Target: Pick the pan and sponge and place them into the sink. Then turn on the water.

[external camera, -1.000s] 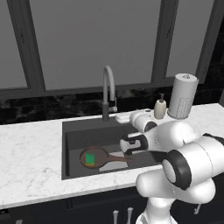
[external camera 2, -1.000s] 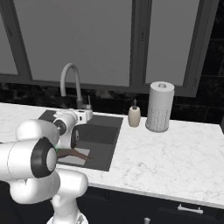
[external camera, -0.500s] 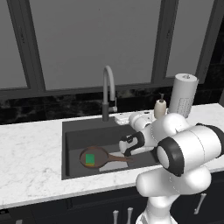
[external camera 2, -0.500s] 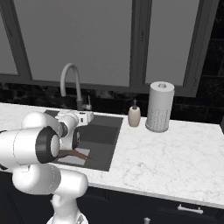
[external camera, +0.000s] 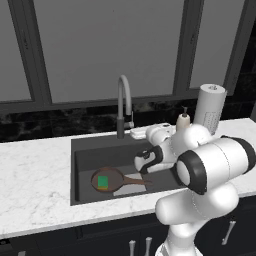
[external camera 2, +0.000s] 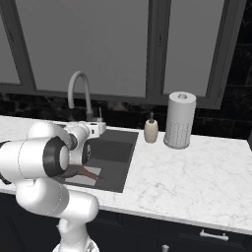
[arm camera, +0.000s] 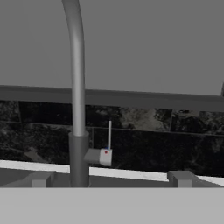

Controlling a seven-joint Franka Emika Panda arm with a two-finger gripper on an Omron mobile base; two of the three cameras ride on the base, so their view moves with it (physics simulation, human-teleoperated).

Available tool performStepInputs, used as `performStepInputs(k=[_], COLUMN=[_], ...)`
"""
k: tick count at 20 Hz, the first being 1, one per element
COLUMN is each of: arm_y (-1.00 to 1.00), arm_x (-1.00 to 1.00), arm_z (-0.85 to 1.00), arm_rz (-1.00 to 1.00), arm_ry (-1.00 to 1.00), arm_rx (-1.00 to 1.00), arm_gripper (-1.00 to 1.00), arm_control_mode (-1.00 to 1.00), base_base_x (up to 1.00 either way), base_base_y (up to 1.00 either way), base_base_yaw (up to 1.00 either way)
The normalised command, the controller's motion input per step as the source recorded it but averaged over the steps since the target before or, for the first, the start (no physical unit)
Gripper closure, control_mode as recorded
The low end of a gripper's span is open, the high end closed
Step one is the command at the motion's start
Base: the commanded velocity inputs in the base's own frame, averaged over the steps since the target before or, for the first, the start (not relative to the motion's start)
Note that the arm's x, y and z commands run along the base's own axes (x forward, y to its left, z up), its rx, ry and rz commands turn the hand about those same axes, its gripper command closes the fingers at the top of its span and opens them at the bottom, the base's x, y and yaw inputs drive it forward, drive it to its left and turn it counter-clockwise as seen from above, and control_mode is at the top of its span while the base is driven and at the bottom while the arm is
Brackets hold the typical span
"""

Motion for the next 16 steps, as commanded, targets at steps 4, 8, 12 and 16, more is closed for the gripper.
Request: performStepInputs(k=[4,8,12,16], arm_y=[0.0,0.0,0.0,0.0], arm_x=[0.14,0.13,0.11,0.02], arm_z=[-0.32,-0.37,-0.36,-0.43], arm_rz=[0.0,0.0,0.0,0.0], arm_ry=[-0.07,-0.07,-0.07,-0.09], arm_rx=[0.0,0.0,0.0,0.0], arm_gripper=[-1.0,-1.0,-1.0,-1.0], arm_control_mode=[-1.0,-1.0,-1.0,-1.0], base_base_x=[0.0,0.0,0.0,0.0], base_base_y=[0.0,0.0,0.0,0.0], base_base_yaw=[0.0,0.0,0.0,0.0])
